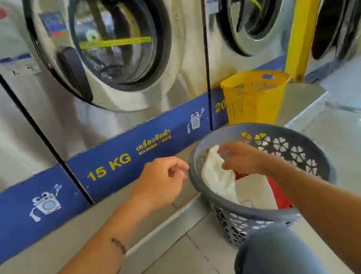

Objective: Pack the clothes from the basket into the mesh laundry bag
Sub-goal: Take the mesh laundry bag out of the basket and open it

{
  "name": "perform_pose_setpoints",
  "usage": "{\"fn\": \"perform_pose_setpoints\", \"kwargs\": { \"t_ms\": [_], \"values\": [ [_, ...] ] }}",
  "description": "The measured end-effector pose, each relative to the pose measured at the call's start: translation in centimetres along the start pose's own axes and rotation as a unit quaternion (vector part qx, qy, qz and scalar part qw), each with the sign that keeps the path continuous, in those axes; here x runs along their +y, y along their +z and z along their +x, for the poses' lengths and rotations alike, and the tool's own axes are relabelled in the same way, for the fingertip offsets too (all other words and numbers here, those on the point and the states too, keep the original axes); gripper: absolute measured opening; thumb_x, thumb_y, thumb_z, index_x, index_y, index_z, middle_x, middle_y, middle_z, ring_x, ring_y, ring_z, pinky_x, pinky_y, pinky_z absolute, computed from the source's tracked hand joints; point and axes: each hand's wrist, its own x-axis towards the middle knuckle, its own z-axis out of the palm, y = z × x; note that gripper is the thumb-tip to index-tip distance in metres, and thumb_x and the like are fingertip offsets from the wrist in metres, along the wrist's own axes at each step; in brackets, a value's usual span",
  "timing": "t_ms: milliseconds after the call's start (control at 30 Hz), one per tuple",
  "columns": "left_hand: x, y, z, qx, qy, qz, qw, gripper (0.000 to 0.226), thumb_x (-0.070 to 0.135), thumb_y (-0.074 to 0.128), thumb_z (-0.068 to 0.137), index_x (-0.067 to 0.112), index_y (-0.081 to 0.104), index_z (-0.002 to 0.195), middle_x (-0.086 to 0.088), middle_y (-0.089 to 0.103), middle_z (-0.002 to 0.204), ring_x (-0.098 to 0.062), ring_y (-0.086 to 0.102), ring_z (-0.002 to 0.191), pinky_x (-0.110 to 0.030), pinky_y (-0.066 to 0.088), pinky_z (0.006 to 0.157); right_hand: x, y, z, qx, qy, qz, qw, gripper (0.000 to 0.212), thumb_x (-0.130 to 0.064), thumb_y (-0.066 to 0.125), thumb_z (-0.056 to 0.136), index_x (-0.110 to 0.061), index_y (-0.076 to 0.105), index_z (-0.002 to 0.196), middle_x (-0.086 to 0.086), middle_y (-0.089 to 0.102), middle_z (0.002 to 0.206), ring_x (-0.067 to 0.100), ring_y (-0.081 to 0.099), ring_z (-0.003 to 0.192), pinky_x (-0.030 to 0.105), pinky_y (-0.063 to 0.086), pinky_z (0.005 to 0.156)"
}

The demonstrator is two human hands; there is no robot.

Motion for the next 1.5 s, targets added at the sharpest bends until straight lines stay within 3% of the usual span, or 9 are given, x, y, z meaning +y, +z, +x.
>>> {"fn": "perform_pose_setpoints", "kwargs": {
  "t_ms": [167, 300, 567, 733, 900, 1067, 1233, 1367, 1500],
  "values": [
    [1.6, 5.5, 1.6, -0.020, -0.012, 0.046, 0.999, 0.025, 0.018, 0.053, 0.090, 0.023, 0.071, 0.107, 0.008, 0.072, 0.099, -0.005, 0.062, 0.083, -0.018, 0.046, 0.074, 2.9, 2.1, -1.9, -0.013, 0.063, 0.037, 0.997, 0.069, -0.025, 0.069, 0.086, -0.013, 0.040, 0.147, 0.010, 0.047, 0.146, 0.029, 0.049, 0.128, 0.032, 0.043, 0.092],
    [0.3, 9.5, 4.4, -0.025, -0.020, 0.073, 0.997, 0.030, 0.027, 0.056, 0.089, 0.024, 0.066, 0.117, 0.000, 0.062, 0.113, -0.018, 0.059, 0.104, -0.035, 0.046, 0.095, 4.2, 4.5, -2.1, 0.010, 0.117, 0.167, 0.979, 0.053, -0.029, 0.054, 0.097, -0.015, 0.041, 0.146, 0.012, 0.047, 0.147, 0.026, 0.051, 0.119, 0.030, 0.045, 0.091],
    [-2.8, 12.8, 10.5, -0.063, -0.051, 0.189, 0.979, 0.051, 0.039, 0.058, 0.084, 0.029, 0.053, 0.134, -0.002, 0.057, 0.132, -0.027, 0.047, 0.124, -0.041, 0.043, 0.100, 4.1, 7.7, 0.3, 0.065, 0.145, 0.213, 0.964, 0.015, -0.009, 0.055, 0.085, -0.007, 0.067, 0.076, 0.009, 0.063, 0.075, 0.026, 0.060, 0.076, 0.045, 0.056, 0.077],
    [-3.3, 12.0, 9.4, 0.006, -0.051, 0.104, 0.993, 0.051, 0.009, 0.055, 0.067, 0.032, 0.065, 0.112, 0.013, 0.063, 0.088, -0.017, 0.058, 0.087, -0.033, 0.052, 0.073, 2.5, 7.7, 1.1, 0.146, 0.123, 0.333, 0.923, 0.030, 0.005, 0.049, 0.080, -0.017, 0.064, 0.094, 0.009, 0.066, 0.093, 0.025, 0.064, 0.084, 0.031, 0.050, 0.061],
    [-3.5, 6.7, 7.1, 0.162, -0.050, -0.020, 0.985, 0.055, -0.006, 0.044, 0.063, 0.032, 0.064, 0.098, 0.011, 0.049, 0.063, -0.007, 0.046, 0.060, -0.024, 0.035, 0.052, 0.2, 6.8, -1.1, 0.184, 0.017, 0.446, 0.876, 0.041, 0.002, 0.059, 0.075, -0.022, 0.053, 0.108, 0.000, 0.061, 0.084, 0.011, 0.063, 0.070, 0.025, 0.053, 0.060],
    [-2.1, 2.3, 1.6, 0.170, -0.008, -0.096, 0.981, 0.063, -0.017, 0.037, 0.068, 0.030, 0.065, 0.100, 0.012, 0.041, 0.060, -0.005, 0.038, 0.055, -0.012, 0.034, 0.051, -2.6, 7.1, -3.4, 0.092, -0.008, 0.391, 0.916, 0.085, -0.017, 0.078, 0.073, -0.023, 0.031, 0.143, 0.005, 0.054, 0.126, 0.021, 0.058, 0.111, 0.031, 0.051, 0.087],
    [-1.0, -1.7, -3.8, 0.088, -0.045, -0.128, 0.987, 0.060, 0.015, 0.048, 0.078, 0.040, 0.043, 0.132, 0.011, 0.047, 0.073, -0.003, 0.045, 0.063, -0.024, 0.037, 0.065, -6.7, 8.9, -6.5, 0.068, -0.075, 0.416, 0.903, 0.080, 0.006, 0.055, 0.076, -0.041, 0.033, 0.137, 0.005, 0.074, 0.109, 0.028, 0.070, 0.098, 0.048, 0.058, 0.084],
    [-0.7, -5.2, -7.0, 0.034, -0.062, 0.025, 0.997, 0.088, 0.040, 0.061, 0.079, 0.064, 0.003, 0.141, 0.009, 0.064, 0.113, -0.013, 0.062, 0.095, -0.038, 0.050, 0.083, -10.2, 10.7, -8.7, -0.051, -0.127, 0.427, 0.894, 0.077, 0.013, 0.046, 0.076, -0.040, 0.045, 0.132, 0.003, 0.078, 0.100, 0.021, 0.075, 0.089, 0.034, 0.061, 0.070],
    [-1.9, -7.3, -9.9, 0.119, -0.087, 0.151, 0.977, 0.088, 0.016, 0.038, 0.088, 0.077, -0.011, 0.129, -0.010, 0.061, 0.074, -0.034, 0.058, 0.071, -0.053, 0.052, 0.073, -12.3, 12.2, -10.5, -0.099, -0.132, 0.315, 0.935, 0.066, 0.009, 0.048, 0.077, -0.031, 0.048, 0.129, 0.001, 0.074, 0.086, 0.005, 0.069, 0.067, 0.021, 0.052, 0.057]
  ]
}}
